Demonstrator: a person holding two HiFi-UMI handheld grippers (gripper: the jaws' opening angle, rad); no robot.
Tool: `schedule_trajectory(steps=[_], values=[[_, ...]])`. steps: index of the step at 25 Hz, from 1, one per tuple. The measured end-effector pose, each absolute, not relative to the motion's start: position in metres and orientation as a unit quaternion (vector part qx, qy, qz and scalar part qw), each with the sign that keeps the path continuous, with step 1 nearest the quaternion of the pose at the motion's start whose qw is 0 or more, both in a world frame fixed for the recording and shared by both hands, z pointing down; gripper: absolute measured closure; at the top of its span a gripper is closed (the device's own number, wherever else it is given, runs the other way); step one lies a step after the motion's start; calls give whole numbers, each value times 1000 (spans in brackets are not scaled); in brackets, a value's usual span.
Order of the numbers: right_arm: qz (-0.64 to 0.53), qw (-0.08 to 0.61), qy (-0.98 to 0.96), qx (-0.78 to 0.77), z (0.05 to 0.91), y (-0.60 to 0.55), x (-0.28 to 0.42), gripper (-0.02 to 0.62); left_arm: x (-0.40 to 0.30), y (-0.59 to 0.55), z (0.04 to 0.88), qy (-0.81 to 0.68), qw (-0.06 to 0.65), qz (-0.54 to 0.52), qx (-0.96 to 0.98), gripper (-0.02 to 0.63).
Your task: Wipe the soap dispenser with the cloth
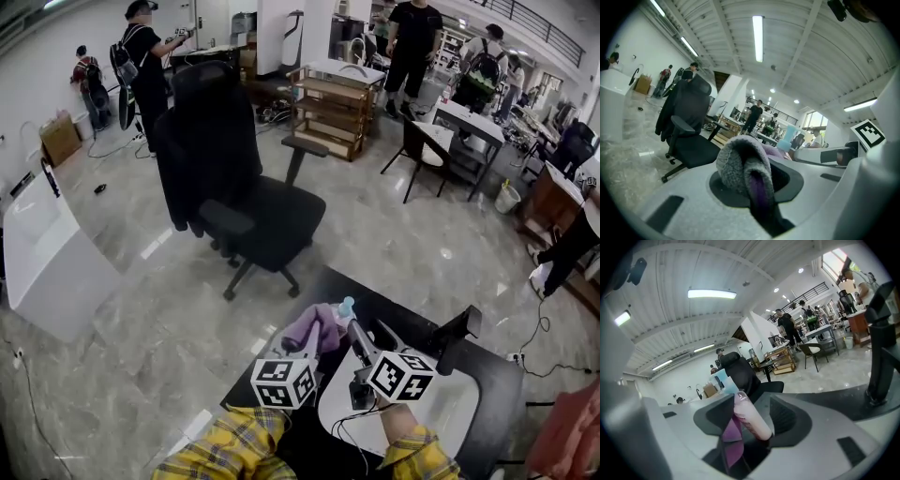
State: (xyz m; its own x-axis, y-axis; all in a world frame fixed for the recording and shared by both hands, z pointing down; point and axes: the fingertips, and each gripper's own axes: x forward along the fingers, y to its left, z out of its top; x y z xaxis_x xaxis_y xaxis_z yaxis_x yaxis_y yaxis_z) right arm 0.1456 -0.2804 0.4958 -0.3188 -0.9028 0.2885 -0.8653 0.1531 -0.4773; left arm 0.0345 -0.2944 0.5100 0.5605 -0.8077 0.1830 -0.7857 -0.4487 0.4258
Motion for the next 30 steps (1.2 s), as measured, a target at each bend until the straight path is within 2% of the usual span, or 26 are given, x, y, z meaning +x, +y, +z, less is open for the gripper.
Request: schedule_trajectory(steps=[19,30], values=[[-293,27,752,-589,504,-273,155,370,33,-288,562,-472,286,42,833,548],[-281,14,768,-576,505,-271,161,391,35,-289,570,-477,257,93,835,548]])
